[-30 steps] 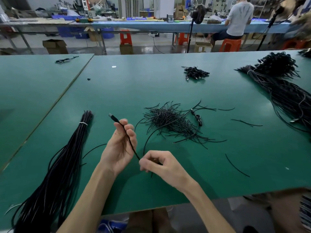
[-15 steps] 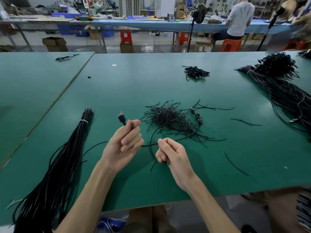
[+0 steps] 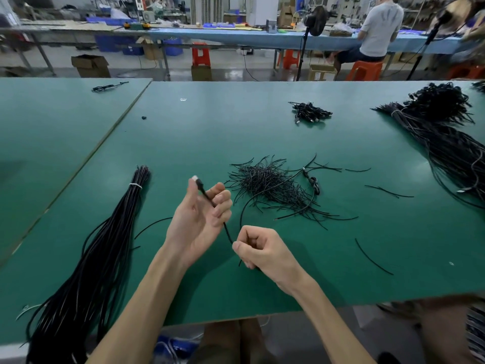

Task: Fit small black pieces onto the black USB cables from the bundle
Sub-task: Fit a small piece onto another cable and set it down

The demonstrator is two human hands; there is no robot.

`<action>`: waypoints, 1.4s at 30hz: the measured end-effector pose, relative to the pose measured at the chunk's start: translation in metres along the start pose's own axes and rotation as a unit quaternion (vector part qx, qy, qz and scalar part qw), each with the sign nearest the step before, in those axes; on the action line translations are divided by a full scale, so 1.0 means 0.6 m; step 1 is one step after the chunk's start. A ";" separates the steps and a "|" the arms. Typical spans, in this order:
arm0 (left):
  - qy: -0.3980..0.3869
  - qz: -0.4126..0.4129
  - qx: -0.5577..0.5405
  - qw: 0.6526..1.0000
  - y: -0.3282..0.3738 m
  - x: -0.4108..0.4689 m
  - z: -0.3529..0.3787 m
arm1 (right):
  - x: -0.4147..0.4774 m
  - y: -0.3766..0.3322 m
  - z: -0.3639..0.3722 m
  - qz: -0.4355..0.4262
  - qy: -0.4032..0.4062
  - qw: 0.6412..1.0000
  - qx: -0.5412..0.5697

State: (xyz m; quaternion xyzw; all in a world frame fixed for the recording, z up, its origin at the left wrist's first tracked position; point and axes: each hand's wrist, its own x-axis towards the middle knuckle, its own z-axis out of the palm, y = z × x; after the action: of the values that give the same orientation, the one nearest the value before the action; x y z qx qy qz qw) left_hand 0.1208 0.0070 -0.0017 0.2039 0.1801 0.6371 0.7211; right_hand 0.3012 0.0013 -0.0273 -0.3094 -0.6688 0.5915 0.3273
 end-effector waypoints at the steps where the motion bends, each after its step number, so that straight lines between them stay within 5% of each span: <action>1: 0.008 0.005 0.010 1.000 -0.002 0.000 0.001 | 0.000 0.001 0.001 0.000 -0.009 1.000 -0.011; 20: 0.061 0.044 -0.016 0.997 0.008 -0.005 0.005 | -0.003 -0.004 0.003 -0.008 0.066 0.998 0.013; 27: -0.130 -0.031 0.031 0.991 0.015 -0.019 -0.007 | 0.000 0.000 -0.002 -0.011 0.116 0.990 0.077; 29: -0.118 -0.014 0.132 0.984 0.007 -0.019 -0.007 | 0.002 0.003 -0.007 -0.005 0.143 0.980 0.139; 31: -0.022 0.055 0.338 0.939 -0.007 -0.017 -0.004 | 0.005 0.006 -0.009 -0.001 0.157 0.971 0.182; 36: 0.009 0.205 0.687 0.697 -0.044 -0.014 -0.013 | 0.006 0.007 -0.007 -0.001 0.148 0.972 0.181; 39: -0.022 0.291 0.796 0.531 -0.043 -0.011 -0.022 | 0.009 0.008 -0.007 -0.010 0.167 0.963 0.212; 42: -0.022 0.334 0.822 0.461 -0.044 -0.009 -0.019 | 0.011 0.007 -0.007 -0.027 0.183 0.958 0.221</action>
State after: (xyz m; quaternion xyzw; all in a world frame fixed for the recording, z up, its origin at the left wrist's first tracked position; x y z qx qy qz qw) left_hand 0.1366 -0.0004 -0.0256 0.7611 0.5228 0.3815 -0.0439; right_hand 0.3009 0.0098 -0.0304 -0.3140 -0.4581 0.6489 0.5201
